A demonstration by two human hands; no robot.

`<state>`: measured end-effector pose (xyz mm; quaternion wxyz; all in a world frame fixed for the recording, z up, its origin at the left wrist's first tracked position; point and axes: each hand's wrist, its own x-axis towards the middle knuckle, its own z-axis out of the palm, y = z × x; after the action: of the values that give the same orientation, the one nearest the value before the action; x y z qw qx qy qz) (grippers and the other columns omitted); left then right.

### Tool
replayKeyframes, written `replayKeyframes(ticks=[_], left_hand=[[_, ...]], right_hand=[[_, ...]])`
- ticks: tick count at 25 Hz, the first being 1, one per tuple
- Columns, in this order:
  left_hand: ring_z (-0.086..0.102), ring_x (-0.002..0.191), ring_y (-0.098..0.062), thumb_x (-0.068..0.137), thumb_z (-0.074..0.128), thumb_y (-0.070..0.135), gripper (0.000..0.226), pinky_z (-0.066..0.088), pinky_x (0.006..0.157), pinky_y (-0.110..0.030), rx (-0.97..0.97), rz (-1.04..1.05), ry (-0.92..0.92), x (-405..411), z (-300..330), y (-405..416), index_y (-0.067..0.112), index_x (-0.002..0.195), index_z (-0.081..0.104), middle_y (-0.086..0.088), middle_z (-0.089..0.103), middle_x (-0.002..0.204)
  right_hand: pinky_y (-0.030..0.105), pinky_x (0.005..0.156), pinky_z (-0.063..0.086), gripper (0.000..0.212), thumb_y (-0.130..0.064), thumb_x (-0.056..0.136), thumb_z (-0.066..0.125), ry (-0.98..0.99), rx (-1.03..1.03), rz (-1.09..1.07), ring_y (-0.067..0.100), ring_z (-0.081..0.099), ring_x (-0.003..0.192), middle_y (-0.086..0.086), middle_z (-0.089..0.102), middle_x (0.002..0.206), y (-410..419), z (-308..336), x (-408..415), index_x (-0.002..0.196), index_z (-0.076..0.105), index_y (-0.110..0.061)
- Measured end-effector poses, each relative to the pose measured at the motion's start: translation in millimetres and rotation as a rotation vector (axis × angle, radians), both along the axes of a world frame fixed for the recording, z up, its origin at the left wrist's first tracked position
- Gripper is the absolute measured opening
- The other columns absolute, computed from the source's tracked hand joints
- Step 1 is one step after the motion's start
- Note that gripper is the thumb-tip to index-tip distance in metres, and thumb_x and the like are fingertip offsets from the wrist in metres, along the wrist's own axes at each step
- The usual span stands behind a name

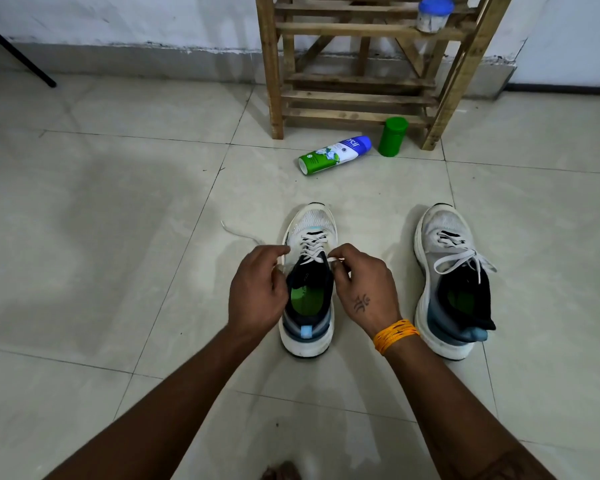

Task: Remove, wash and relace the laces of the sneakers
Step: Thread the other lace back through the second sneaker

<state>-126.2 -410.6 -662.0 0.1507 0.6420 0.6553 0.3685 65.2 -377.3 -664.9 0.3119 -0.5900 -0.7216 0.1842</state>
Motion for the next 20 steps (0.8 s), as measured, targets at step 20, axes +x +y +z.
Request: replayKeyframes(ticks=[20], left_hand=[[0.061, 0.062, -0.015, 0.096, 0.066, 0.009, 0.01, 0.051, 0.062, -0.022, -0.417, -0.192, -0.494, 0.3, 109.7, 23.5, 0.007, 0.092, 0.075, -0.01, 0.074, 0.076]], right_hand=[[0.034, 0.058, 0.052, 0.004, -0.004, 0.089, 0.067, 0.659, -0.462, 0.049, 0.02, 0.058, 0.055, 0.011, 0.069, 0.07, 5.7, 80.7, -4.8, 0.087, 0.07, -0.006]])
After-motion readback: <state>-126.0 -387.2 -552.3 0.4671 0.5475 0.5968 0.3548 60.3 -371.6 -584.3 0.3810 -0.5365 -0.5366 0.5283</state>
